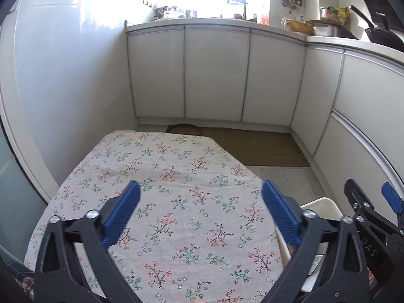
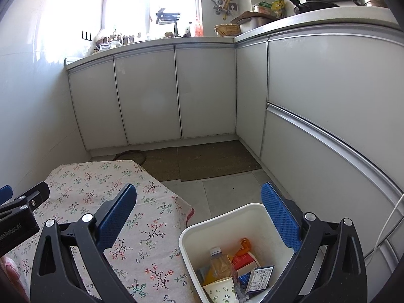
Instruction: Collect trash
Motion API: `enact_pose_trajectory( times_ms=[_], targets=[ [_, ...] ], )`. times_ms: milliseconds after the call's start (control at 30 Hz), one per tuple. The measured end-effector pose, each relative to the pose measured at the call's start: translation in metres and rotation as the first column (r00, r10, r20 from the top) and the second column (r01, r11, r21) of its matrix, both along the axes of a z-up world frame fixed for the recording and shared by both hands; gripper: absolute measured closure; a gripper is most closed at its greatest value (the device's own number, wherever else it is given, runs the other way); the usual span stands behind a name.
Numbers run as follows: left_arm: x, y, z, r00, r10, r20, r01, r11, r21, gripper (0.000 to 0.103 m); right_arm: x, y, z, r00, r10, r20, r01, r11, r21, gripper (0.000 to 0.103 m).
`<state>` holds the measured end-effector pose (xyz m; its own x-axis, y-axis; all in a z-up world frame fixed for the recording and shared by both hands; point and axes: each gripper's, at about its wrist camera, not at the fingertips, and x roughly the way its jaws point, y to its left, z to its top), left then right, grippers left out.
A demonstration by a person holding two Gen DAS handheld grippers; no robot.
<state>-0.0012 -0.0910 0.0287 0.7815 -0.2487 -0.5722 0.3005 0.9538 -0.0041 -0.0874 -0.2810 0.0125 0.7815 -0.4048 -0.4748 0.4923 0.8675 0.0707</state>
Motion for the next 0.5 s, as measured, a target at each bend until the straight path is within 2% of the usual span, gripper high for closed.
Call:
enact_pose_trajectory(
  times_ms=[33,100,200,267,300,333,367,500],
  targets=[
    [-0.0002,0.0007,-0.0004,1.0,-0.008,0.001,0.008,1.0,-0.008,0.025,-0.0001,0.0,0.0001,1.0,0.0,0.001,0.0,1.0,0.0,0.007],
    [0.0005,0.0007,-0.0015,1.0,-0.016,0.0,0.016,1.0,-0.008,0.032,0.0002,-0.0008,-0.0003,1.0,0.0,0.002,0.0,1.0,0.001,0.007],
    [0.0009,0.0001,-0.0026,1.0,-0.024,-0.001,0.024,1.0,-0.009,0.033,0.0006,-0.0004,-0.0007,1.0,0.0,0.001,0.0,1.0,0.0,0.007],
    [0.0014,-0.0002,-0.0028,1.0,-0.022,-0.003,0.022,1.0,-0.005,0.031,0.0,0.0004,-0.0011,1.0,0.0,0.004,0.0,1.0,-0.003,0.007],
    [0.0016,-0.001,-0.0025,1.0,-0.019,-0.004,0.019,1.0,-0.003,0.024,-0.0004,0.0003,-0.0007,1.0,-0.002,0.007,0.002,1.0,-0.005,0.007],
    [0.0019,-0.0012,-0.0023,1.0,-0.015,-0.005,0.015,1.0,0.002,0.011,-0.0012,0.0004,-0.0008,1.0,-0.003,0.01,0.003,1.0,-0.007,0.007],
    [0.0017,-0.0016,-0.002,1.0,-0.008,-0.005,0.008,1.0,0.007,0.007,-0.0017,0.0003,-0.0006,1.0,-0.004,0.013,0.005,1.0,-0.008,0.007],
    [0.0019,-0.002,-0.0024,1.0,0.01,-0.015,-0.01,1.0,0.014,0.007,-0.0018,0.0,-0.0008,1.0,-0.005,0.012,0.006,1.0,-0.01,0.007]
  ],
)
